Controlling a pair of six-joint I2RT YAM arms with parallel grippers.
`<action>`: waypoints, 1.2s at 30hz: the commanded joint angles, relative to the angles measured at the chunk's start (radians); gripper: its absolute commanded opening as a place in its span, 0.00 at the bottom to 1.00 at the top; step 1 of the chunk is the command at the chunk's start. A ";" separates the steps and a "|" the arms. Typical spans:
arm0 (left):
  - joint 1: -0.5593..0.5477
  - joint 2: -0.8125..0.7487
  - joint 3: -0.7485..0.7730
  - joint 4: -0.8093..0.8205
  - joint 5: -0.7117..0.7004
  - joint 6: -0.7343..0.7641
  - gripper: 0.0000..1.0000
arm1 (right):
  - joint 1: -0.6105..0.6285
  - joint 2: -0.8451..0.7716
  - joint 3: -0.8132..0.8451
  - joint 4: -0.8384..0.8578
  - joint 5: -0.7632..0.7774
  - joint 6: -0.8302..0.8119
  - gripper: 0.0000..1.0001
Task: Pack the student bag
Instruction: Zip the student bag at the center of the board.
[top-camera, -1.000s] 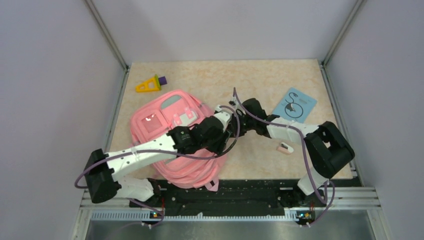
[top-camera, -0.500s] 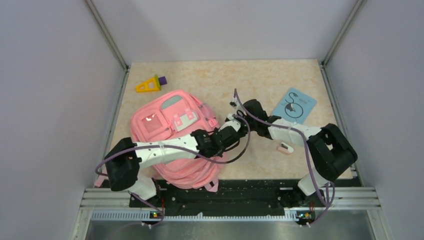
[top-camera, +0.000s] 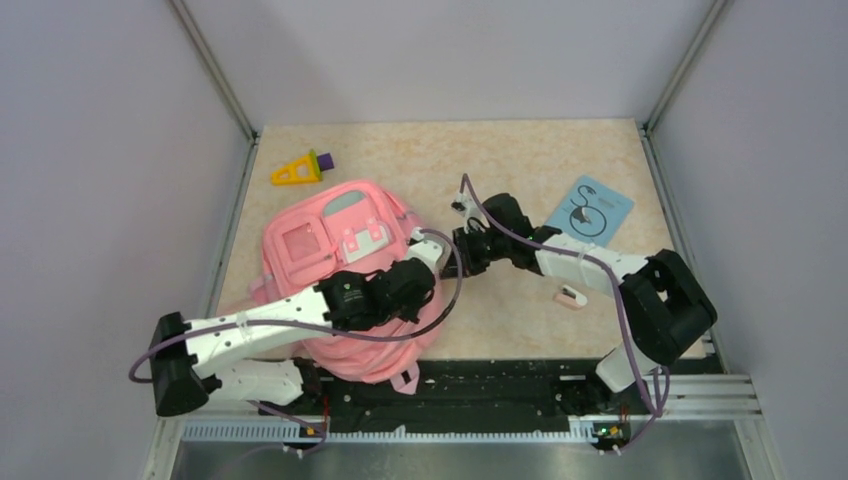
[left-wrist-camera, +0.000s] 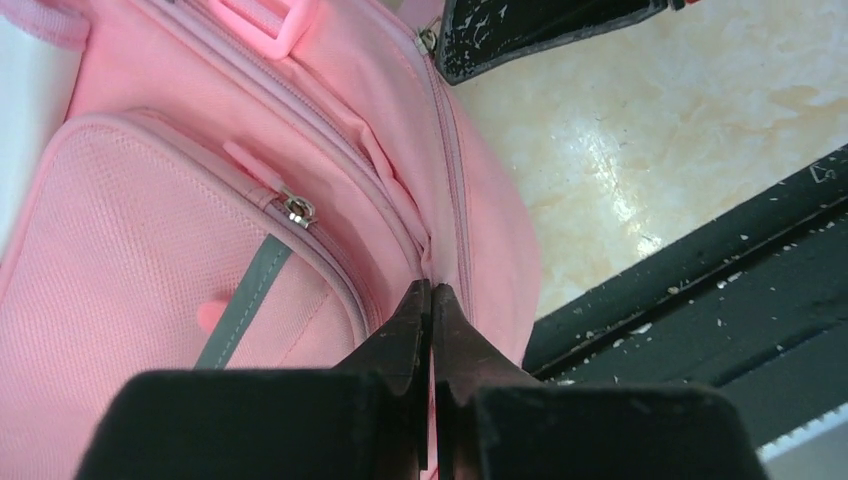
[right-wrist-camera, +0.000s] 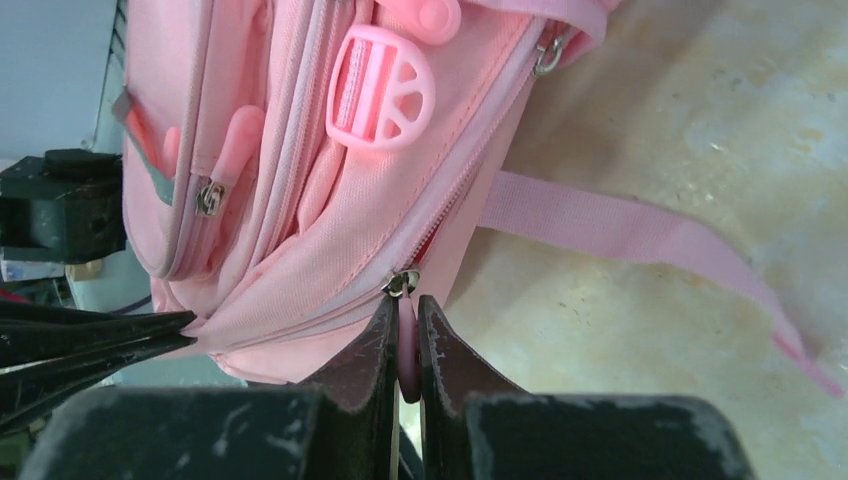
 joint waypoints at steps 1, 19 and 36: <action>-0.002 -0.130 -0.024 -0.232 0.074 -0.072 0.00 | -0.022 0.012 0.098 0.026 0.034 -0.046 0.00; 0.002 -0.373 -0.014 -0.266 0.065 -0.152 0.00 | -0.029 0.298 0.402 0.032 0.007 -0.083 0.00; 0.164 -0.021 0.031 0.351 0.183 -0.036 0.00 | -0.192 0.086 0.264 0.005 0.100 -0.062 0.60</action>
